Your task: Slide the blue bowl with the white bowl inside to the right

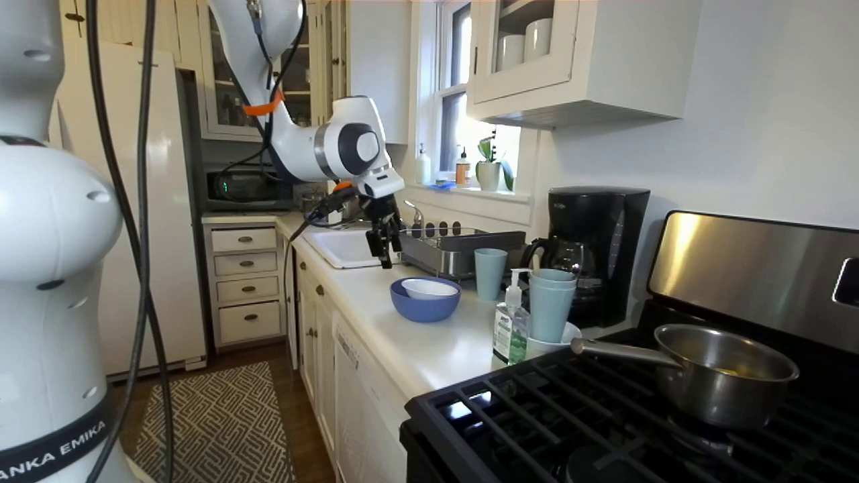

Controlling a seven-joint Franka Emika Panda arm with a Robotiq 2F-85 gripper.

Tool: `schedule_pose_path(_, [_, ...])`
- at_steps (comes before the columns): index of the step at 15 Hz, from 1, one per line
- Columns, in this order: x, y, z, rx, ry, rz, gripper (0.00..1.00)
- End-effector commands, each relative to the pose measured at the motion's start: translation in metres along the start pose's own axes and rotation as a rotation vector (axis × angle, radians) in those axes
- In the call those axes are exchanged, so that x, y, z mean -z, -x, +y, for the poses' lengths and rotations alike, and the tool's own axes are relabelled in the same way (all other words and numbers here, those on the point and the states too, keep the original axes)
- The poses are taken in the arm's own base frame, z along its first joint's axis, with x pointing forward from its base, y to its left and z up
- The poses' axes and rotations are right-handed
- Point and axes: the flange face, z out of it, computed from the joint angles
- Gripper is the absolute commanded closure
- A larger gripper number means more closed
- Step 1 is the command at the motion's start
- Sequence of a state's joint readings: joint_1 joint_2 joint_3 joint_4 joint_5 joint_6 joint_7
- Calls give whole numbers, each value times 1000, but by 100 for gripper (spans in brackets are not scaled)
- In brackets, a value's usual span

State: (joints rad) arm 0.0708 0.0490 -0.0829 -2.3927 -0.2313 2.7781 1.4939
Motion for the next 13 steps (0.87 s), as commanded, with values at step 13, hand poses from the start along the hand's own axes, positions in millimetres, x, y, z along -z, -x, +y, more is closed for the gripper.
schedule_pose_path(13, [164,46,1,600,50,136,0])
